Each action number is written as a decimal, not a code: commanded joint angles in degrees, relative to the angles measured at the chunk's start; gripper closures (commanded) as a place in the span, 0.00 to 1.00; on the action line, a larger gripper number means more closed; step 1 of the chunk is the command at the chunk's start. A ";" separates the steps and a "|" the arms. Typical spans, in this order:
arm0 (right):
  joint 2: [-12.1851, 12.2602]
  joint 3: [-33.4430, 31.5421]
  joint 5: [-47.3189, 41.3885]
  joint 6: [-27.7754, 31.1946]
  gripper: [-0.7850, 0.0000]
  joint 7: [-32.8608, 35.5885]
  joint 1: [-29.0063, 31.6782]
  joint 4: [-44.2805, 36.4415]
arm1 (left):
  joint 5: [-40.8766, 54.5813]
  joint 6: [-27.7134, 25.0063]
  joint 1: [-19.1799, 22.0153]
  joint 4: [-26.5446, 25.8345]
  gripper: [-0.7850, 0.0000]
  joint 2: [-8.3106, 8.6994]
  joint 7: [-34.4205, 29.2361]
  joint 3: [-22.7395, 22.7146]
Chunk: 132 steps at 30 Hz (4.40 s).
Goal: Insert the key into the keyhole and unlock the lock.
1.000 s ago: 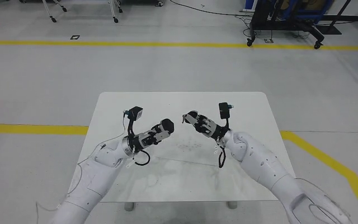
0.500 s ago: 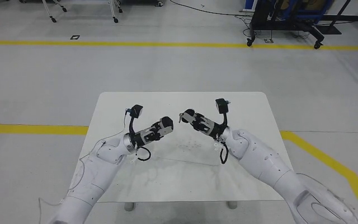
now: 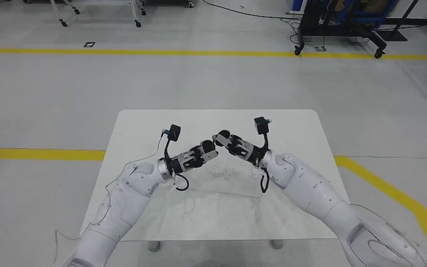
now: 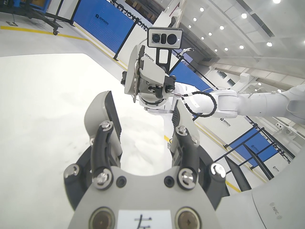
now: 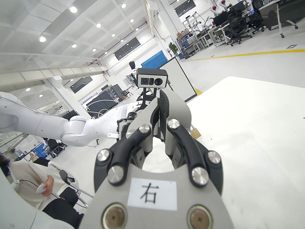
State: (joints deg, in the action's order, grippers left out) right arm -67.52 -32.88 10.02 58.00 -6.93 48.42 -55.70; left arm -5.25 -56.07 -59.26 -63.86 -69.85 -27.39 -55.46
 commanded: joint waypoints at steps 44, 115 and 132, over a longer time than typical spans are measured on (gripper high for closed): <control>-0.01 -1.59 1.25 0.00 0.00 -0.11 0.42 0.06 | 7.75 2.32 -1.08 -1.33 1.00 2.17 -10.09 -3.51; 2.63 -4.95 -15.78 0.00 1.00 47.65 -1.98 -1.15 | -3.37 8.16 -3.43 -9.93 0.00 5.98 -14.40 -3.81; 6.59 -18.13 -5.19 0.00 1.00 30.48 9.39 -9.10 | -23.26 13.25 -15.89 -22.21 0.00 9.13 1.06 -17.95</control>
State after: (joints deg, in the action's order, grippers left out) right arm -60.97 -50.91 4.82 58.00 23.59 57.76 -64.79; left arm -23.96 -46.34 -73.74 -84.14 -60.82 -28.46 -72.30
